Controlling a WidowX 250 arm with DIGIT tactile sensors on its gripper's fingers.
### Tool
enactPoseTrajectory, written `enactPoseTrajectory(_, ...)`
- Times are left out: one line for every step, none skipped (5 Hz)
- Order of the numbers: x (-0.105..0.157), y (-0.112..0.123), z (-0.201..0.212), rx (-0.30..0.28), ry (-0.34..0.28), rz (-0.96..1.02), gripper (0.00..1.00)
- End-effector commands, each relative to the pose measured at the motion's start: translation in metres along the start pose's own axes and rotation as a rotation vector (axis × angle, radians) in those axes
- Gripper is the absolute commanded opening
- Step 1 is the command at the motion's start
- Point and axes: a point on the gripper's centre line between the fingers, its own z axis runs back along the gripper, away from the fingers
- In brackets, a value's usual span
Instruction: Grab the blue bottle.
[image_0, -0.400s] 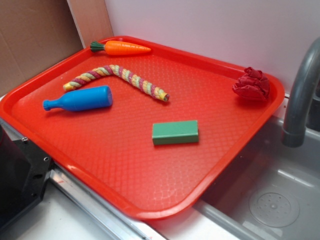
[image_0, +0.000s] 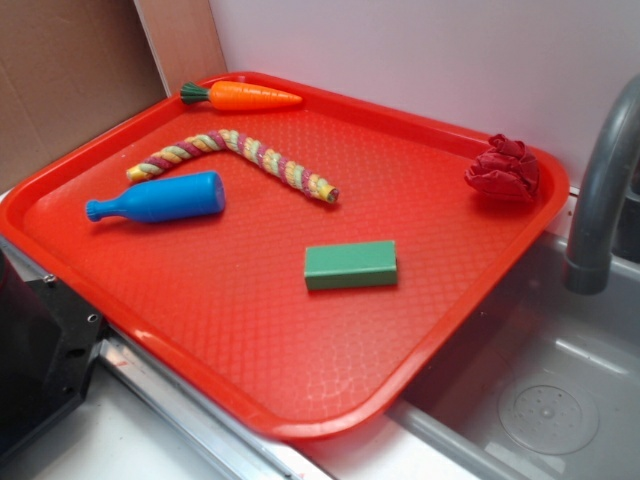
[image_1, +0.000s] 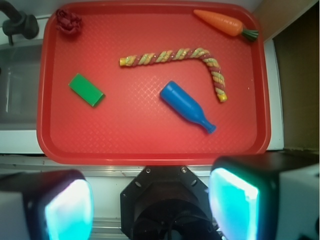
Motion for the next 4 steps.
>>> enactPoseTrajectory(0.073,0.031,-0.001,0.017,-0.005,-0.012,1.00)
enactPoseTrajectory(0.091,0.043,-0.018,-0.003,0.061,-0.259,1.00)
enactPoseTrajectory(0.078,0.063,-0.052,-0.055,0.095,-0.505,1.00)
enactPoseTrajectory(0.079,0.065,-0.087,-0.081,0.084,-0.755,1.00)
